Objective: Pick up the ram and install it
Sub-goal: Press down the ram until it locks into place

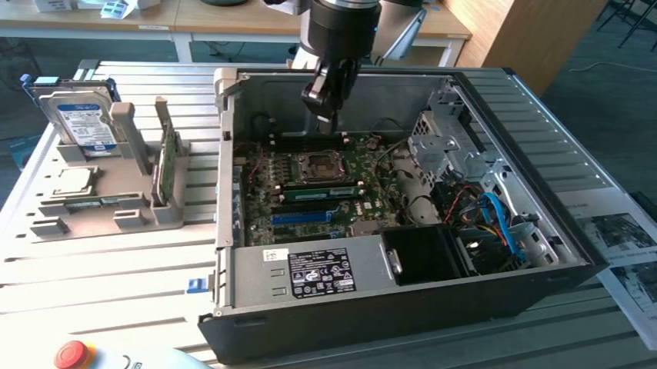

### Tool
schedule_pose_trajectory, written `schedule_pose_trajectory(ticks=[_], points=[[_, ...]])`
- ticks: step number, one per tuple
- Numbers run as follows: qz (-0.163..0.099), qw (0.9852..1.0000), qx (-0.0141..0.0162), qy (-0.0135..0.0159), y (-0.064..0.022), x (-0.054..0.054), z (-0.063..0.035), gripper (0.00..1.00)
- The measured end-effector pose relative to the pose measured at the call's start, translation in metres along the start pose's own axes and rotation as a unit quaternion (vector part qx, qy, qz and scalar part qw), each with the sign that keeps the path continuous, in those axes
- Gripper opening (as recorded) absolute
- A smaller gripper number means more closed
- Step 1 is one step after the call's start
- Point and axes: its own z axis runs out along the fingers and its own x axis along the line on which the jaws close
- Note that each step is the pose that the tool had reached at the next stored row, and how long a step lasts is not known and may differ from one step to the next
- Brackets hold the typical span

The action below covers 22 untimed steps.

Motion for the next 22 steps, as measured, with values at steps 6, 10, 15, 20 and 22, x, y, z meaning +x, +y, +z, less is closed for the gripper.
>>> schedule_pose_trajectory(ticks=[6,10,15,20,22], points=[[0.047,0.9989,-0.0017,0.0002,0.0,0.0,0.0004,0.1],[0.078,0.997,-0.0028,0.0003,0.0,0.0,0.0007,0.1],[0.117,0.9931,-0.0042,0.0004,0.0,0.0,0.001,0.1],[0.156,0.9878,-0.0056,0.0006,0.0,0.0,0.0013,0.1],[0.171,0.9852,-0.0062,0.0007,0.0,0.0,0.0014,0.1]])
